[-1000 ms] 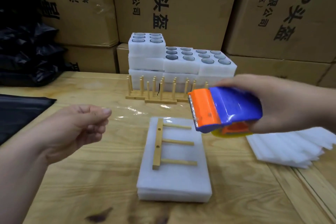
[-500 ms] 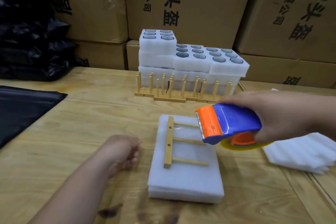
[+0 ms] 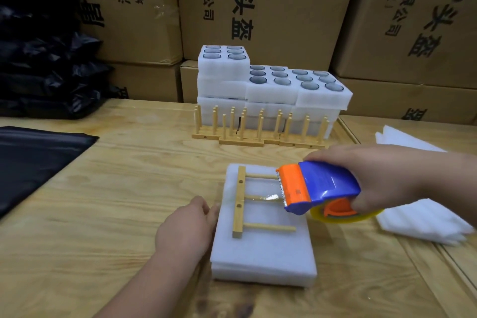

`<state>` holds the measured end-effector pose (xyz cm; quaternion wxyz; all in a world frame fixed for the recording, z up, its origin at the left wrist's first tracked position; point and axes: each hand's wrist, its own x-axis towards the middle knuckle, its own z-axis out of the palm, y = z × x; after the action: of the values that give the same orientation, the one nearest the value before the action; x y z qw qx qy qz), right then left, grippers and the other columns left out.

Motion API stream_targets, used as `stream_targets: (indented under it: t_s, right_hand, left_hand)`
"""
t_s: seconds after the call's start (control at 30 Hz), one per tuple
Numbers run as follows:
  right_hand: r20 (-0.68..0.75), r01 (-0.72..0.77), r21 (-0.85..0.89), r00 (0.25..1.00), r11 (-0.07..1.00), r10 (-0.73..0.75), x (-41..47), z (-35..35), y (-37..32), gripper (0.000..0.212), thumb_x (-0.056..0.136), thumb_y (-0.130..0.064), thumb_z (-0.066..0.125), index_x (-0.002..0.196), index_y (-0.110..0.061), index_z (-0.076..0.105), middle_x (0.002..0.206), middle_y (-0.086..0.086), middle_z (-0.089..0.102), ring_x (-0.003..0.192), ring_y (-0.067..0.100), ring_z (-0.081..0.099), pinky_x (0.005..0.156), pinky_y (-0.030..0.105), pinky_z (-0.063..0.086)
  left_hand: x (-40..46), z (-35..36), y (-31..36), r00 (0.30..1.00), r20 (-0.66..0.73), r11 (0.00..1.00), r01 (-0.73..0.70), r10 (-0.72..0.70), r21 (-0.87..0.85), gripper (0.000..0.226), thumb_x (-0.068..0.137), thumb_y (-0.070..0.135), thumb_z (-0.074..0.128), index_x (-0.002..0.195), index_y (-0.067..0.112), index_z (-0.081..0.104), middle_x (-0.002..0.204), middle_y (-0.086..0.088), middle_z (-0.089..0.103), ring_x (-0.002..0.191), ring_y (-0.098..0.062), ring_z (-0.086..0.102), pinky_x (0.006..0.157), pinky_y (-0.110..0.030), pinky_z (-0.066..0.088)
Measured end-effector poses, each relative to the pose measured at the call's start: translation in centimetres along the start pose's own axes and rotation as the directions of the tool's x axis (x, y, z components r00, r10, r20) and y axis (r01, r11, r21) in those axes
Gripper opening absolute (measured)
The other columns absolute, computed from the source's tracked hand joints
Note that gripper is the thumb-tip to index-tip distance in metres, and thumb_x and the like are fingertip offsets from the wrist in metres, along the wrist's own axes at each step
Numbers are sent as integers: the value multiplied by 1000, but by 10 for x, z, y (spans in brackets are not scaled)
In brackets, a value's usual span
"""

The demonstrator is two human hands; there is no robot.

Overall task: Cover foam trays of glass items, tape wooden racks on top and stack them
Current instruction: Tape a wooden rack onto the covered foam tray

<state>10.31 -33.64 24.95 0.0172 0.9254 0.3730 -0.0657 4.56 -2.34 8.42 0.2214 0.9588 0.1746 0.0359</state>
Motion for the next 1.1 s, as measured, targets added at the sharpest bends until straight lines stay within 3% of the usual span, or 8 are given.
stream_targets:
  t_s: [0.17,0.27,0.37,0.43,0.57,0.83,0.97,1.1]
  right_hand:
    - [9,-34,50,999,998,34,-5,2,0,81,69,-64,74,132,-68,23,121,-36,48,105,-7,52,83,27,54]
    - [5,-40,53,999,998,40,-7,6,0,81,68,-67,73,132,-67,24,121,-38,47,104,-3,55,85,31,55]
    - [11,-33,49,999,998,33,-6,9,0,81,68,-68,72,133,-67,24,120,-36,48,103,-1,56,84,32,54]
    - [17,-32,45,999,998,32,-5,11,0,81,68,-70,71,134,-65,25,121,-35,48,104,0,56,84,31,54]
    - [30,-32,30,999,999,31,-2,17,1,83,69,-69,71,137,-63,23,122,-33,47,105,2,55,85,32,54]
    - [36,-27,8,999,1000,26,2,27,4,86,68,-70,68,140,-60,20,125,-31,47,106,4,54,88,34,53]
    - [49,-46,48,998,998,44,0,29,7,88,67,-67,67,141,-59,20,127,-28,47,107,8,55,88,33,53]
    - [101,-76,62,993,995,69,0,33,9,96,62,-62,58,147,-55,14,128,-23,47,111,9,55,92,34,52]
  left_hand:
    - [-3,-2,-9,996,-62,992,66,-60,104,41,91,70,43,95,29,48,75,10,58,77,-21,58,65,-33,40]
    - [2,-3,-14,993,-87,989,73,-85,-129,25,94,55,56,95,31,60,87,10,67,93,-22,66,76,-33,47]
    - [3,-11,2,998,66,622,65,-21,-780,32,101,46,54,125,29,65,126,7,67,123,-12,60,104,-32,46]
    - [-9,-15,20,954,270,376,204,132,-904,44,97,63,49,129,38,65,135,21,60,120,6,57,97,-18,48]
    - [-16,2,28,938,259,592,76,231,-803,65,94,69,47,153,53,25,145,40,29,128,16,32,93,-10,30]
    - [-12,-23,38,911,371,837,56,181,-544,76,99,62,39,158,46,-4,164,12,24,151,-16,26,115,-32,28]
    - [-1,-45,74,881,163,880,-393,444,-268,112,74,84,49,160,38,-7,166,17,-14,152,-6,-20,124,-36,3]
    - [0,-29,109,763,319,814,-578,562,-52,142,55,99,55,160,30,-11,169,11,-8,153,-8,-17,124,-40,-4]
